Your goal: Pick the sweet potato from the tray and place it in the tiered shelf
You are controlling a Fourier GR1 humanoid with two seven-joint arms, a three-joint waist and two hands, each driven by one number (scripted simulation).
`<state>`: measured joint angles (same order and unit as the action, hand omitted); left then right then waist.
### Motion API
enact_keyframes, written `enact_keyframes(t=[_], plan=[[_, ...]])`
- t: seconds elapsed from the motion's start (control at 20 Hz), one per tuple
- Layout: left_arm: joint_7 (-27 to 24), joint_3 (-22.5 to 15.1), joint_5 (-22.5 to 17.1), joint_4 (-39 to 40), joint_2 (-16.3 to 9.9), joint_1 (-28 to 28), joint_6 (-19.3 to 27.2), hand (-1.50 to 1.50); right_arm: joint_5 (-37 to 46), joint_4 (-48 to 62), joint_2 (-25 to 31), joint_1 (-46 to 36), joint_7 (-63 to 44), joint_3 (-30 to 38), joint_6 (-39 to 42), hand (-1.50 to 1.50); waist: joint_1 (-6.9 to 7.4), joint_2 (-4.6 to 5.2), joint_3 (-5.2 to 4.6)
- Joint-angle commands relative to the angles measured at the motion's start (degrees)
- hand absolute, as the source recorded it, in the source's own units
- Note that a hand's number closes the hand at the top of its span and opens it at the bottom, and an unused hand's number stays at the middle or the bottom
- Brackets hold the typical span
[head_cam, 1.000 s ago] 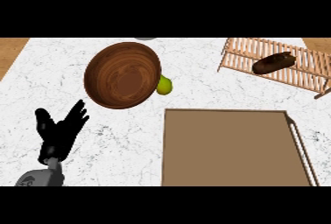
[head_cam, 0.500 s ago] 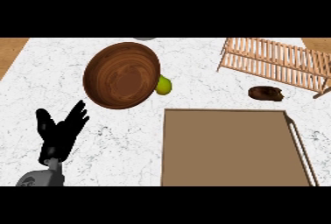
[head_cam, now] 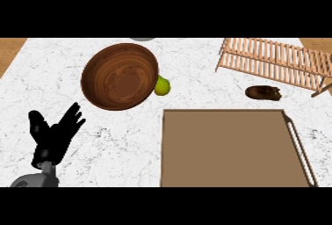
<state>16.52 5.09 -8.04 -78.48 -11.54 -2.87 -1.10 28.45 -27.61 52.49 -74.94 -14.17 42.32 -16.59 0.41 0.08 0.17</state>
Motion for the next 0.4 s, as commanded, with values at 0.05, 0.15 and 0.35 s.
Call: enact_keyframes(t=[0.05, 0.15, 0.35], plan=[[2.0, 0.6, -0.4, 0.6, -0.6, -1.6, -0.3, 0.0, -5.2, 0.7, 5.8, 4.7, 1.8, 4.5, 3.2, -1.5, -0.14, 0.13, -0.11], [3.4, 0.1, 0.3, -1.0, 0.8, -1.6, 2.0, 0.0, -7.0, -0.5, 8.5, 6.4, -0.2, 4.6, 9.6, -1.5, -0.7, -0.19, -0.13], [1.9, -1.6, 1.6, -1.5, 2.7, 0.1, 2.4, 0.0, -9.8, 2.6, 12.6, 10.6, 5.2, 6.7, 13.0, -1.5, 0.13, 0.15, -0.09]])
